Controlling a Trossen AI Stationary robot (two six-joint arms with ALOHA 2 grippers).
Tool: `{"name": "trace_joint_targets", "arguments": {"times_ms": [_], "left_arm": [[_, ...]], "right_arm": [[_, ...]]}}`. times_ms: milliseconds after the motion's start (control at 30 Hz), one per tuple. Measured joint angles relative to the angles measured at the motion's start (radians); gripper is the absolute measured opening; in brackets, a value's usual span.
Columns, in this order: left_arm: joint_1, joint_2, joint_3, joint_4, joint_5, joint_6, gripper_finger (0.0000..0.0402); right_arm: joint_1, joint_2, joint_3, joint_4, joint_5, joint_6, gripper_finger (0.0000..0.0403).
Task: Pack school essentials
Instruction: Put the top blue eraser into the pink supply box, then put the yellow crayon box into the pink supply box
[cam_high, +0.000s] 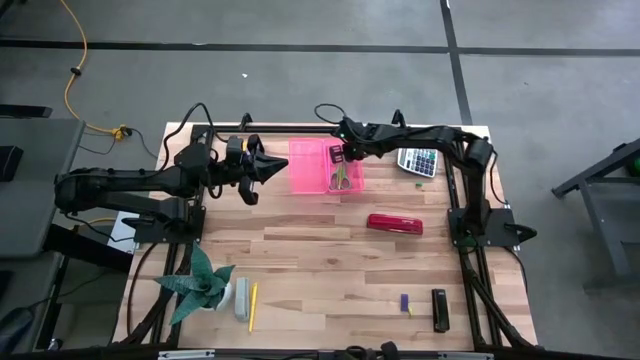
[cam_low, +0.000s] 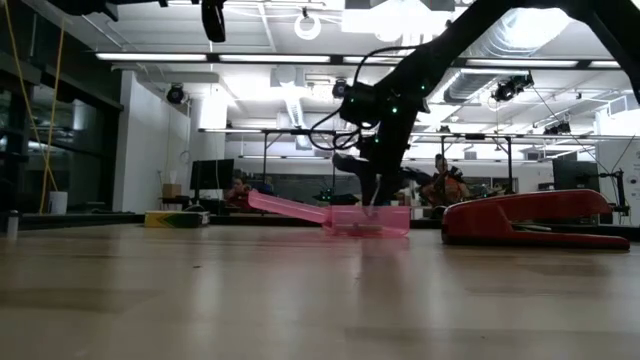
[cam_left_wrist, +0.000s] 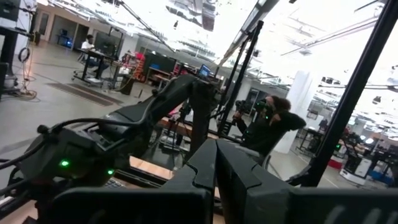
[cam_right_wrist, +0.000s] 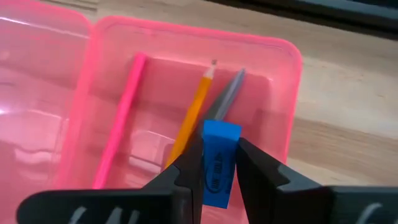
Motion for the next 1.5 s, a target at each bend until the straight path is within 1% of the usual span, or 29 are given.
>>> {"name": "trace_joint_targets", "arguments": {"times_ms": [300, 400, 467, 633, 767, 867, 933, 1033, 1100, 1167, 1233, 1267, 1367, 1433, 1500], "left_arm": [[0.0, 0.0, 0.0, 0.003, 0.015, -0.007, 0.0], [0.0, 0.0, 0.0, 0.003, 0.015, -0.007, 0.0], [0.0, 0.0, 0.0, 0.003, 0.015, -0.007, 0.0], [0.0, 0.0, 0.0, 0.003, 0.025, -0.007, 0.0], [0.0, 0.0, 0.0, 0.003, 0.029, -0.007, 0.0], [0.0, 0.0, 0.0, 0.003, 0.029, -0.002, 0.0], [0.0, 0.0, 0.0, 0.003, 0.028, 0.012, 0.0], [0.0, 0.0, 0.0, 0.002, 0.029, 0.02, 0.0], [0.0, 0.0, 0.0, -0.001, 0.034, 0.02, 0.0], [0.0, 0.0, 0.0, -0.005, 0.049, 0.02, 0.0], [0.0, 0.0, 0.0, -0.005, 0.066, 0.023, 0.0], [0.0, 0.0, 0.0, -0.007, 0.07, 0.029, 0.0], [0.0, 0.0, 0.001, -0.032, 0.071, 0.048, 0.0], [0.0, 0.0, 0.0, -0.051, 0.071, 0.073, 0.0], [0.0, 0.0, 0.0, -0.074, 0.071, 0.101, 0.0]], "right_arm": [[0.001, 0.005, 0.001, -0.018, -0.007, 0.108, 0.0067], [0.0, 0.005, 0.001, -0.02, -0.006, 0.124, 0.0077], [0.001, 0.005, 0.001, -0.021, -0.005, 0.124, 0.0093], [-0.001, 0.001, 0.001, -0.042, 0.009, 0.123, 0.0148], [-0.002, -0.038, 0.018, -0.054, 0.011, 0.059, 0.0179], [0.029, -0.128, 0.011, -0.032, 0.037, -0.073, 0.0187], [0.068, -0.21, -0.021, -0.028, 0.046, -0.178, 0.0188], [0.135, -0.359, -0.138, 0.058, 0.03, -0.295, 0.0188], [0.182, -0.479, -0.258, 0.166, -0.005, -0.327, 0.0188], [0.226, -0.602, -0.393, 0.31, -0.072, -0.319, 0.0188], [0.27, -0.721, -0.518, 0.493, -0.142, -0.302, 0.0188], [0.292, -0.777, -0.57, 0.579, -0.157, -0.3, 0.0188], [0.351, -0.921, -0.692, 0.773, -0.157, -0.359, 0.0188], [0.386, -0.993, -0.75, 0.835, -0.139, -0.45, 0.0188], [0.411, -1.051, -0.782, 0.861, -0.128, -0.539, 0.0188]]}}
